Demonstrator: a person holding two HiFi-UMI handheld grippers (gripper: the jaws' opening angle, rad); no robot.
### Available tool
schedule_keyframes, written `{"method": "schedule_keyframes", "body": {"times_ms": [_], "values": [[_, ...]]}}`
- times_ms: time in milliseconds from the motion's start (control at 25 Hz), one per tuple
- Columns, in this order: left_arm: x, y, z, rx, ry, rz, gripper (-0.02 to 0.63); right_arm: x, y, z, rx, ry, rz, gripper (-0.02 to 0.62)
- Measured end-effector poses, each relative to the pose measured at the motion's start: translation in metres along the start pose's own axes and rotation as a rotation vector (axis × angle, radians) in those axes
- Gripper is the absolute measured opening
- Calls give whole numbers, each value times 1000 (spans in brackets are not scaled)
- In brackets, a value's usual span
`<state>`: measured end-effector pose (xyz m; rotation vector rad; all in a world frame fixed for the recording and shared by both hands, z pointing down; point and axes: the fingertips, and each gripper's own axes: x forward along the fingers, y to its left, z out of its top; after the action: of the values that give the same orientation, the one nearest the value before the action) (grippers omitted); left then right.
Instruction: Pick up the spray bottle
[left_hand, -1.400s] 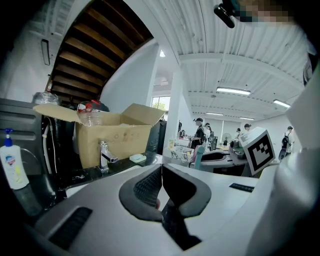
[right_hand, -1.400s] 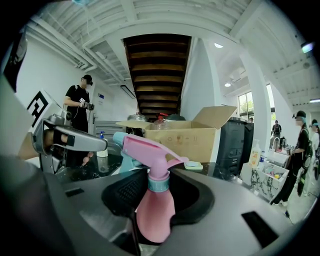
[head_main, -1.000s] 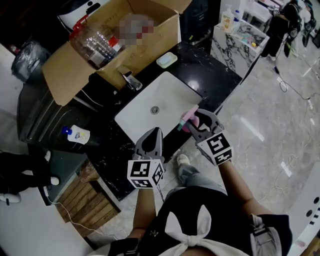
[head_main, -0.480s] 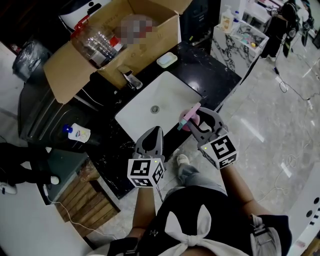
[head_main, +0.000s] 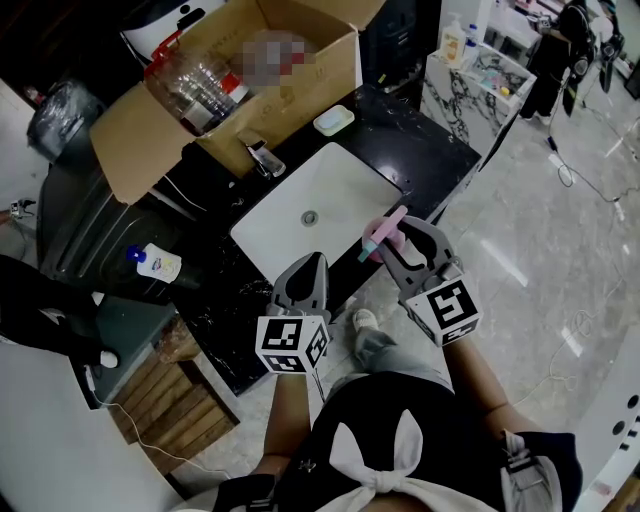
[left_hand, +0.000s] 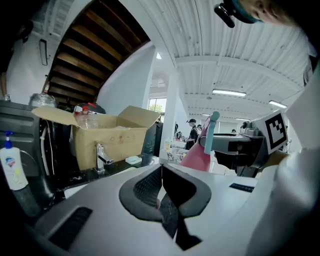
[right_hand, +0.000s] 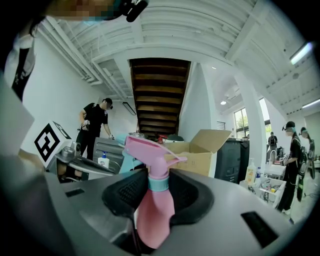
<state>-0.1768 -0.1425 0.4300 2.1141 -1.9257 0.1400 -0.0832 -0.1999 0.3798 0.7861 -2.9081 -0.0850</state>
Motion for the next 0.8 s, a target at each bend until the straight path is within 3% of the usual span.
{"method": "schedule_keyframes", "body": {"times_ms": [800], "values": [[-6,-11,0,-4,-5,-22,28,-24,0,14,-6,-45,-51,138]]}}
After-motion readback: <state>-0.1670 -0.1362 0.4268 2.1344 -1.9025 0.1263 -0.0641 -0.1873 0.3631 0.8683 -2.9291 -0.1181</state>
